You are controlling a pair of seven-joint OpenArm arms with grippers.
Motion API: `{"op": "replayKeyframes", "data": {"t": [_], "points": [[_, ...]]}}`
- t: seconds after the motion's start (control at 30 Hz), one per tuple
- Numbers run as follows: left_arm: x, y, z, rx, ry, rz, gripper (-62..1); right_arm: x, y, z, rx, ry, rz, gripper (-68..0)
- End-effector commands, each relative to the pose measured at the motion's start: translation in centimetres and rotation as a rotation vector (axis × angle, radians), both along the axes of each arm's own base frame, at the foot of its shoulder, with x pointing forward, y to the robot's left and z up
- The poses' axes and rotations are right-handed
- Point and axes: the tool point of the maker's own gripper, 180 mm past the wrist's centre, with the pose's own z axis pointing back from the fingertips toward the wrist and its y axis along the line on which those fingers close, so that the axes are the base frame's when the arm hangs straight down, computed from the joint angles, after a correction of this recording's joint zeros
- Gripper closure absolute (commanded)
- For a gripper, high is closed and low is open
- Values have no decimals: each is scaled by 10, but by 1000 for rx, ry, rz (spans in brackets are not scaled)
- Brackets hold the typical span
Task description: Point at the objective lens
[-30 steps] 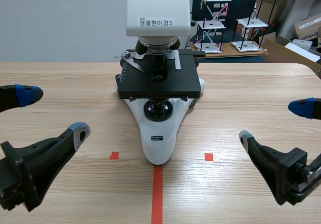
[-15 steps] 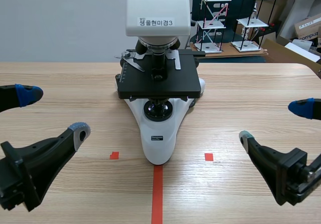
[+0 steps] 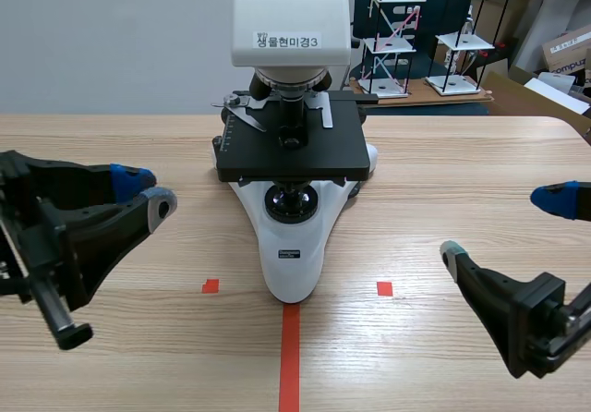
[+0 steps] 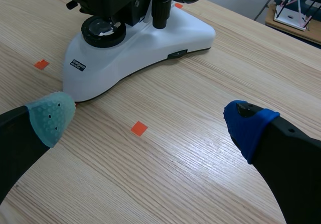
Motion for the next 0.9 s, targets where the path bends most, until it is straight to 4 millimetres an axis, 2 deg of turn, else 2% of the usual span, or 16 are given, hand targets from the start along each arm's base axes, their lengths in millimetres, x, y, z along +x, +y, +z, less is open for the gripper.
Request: {"op": "replayKeyframes", "data": {"t": [0.0, 0.07, 0.23, 0.43, 0.6, 0.87], "points": [[5, -2, 5, -22, -18, -5, -104, 2, -2, 4, 4, -17, -7, -679], [9, -5, 5, -28, -25, -14, -40, 2, -2, 4, 5, -19, -7, -679], [22, -13, 15, -41, -74, -37, -37, 2, -2, 5, 6, -20, -7, -679], [29, -32, 27, -61, -119, -92, -36, 2, -2, 5, 8, -22, -6, -679], [33, -46, 24, -60, -115, -130, -36, 2, -1, 7, 13, -31, -5, -679], [55, -53, 12, -42, -104, -111, -36, 3, 1, 15, 36, -68, -1, -679]]}}
